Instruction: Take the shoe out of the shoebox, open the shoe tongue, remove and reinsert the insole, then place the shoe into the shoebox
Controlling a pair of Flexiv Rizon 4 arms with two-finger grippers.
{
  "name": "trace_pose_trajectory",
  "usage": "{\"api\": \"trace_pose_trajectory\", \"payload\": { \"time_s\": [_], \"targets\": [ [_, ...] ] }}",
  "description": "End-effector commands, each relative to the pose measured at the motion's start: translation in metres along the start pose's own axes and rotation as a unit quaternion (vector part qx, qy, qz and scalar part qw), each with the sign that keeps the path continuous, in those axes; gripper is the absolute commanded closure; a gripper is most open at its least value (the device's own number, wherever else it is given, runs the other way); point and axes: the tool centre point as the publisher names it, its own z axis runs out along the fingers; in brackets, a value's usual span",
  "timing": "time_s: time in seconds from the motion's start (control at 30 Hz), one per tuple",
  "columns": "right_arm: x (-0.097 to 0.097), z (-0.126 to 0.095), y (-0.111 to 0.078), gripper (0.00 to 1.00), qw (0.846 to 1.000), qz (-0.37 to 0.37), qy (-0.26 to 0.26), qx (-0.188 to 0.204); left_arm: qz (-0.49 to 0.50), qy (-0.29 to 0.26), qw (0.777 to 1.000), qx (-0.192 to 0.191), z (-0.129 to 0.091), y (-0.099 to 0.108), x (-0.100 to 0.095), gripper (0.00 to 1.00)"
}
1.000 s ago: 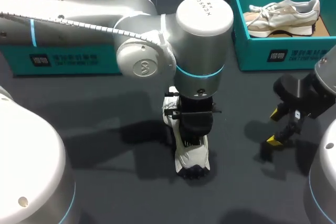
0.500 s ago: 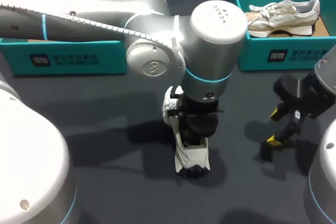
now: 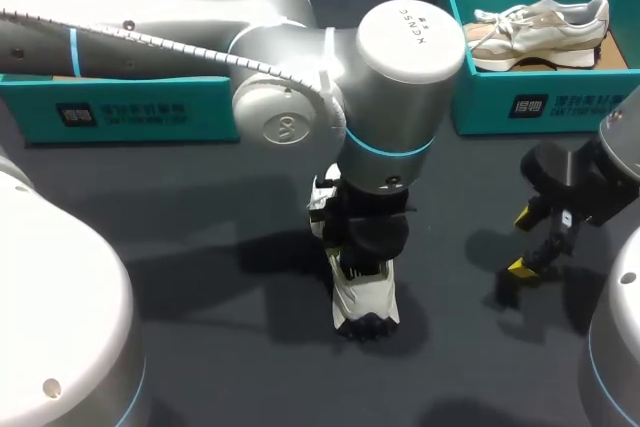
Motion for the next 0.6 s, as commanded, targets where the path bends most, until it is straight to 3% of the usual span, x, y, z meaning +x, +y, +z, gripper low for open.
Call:
{"api": "trace_pose_trajectory", "payload": {
  "time_s": [0.03,0.6],
  "targets": [
    [0.002,-0.001,-0.001,0.00,1.000,0.000,-0.002,0.000,0.006,0.004,1.000,0.006,0.004,0.000,0.002,0.00],
    [0.002,-0.001,-0.001,0.00,1.000,0.000,-0.002,0.000,0.022,-0.016,0.998,0.048,-0.002,0.006,-0.009,0.00]
  ]
}}
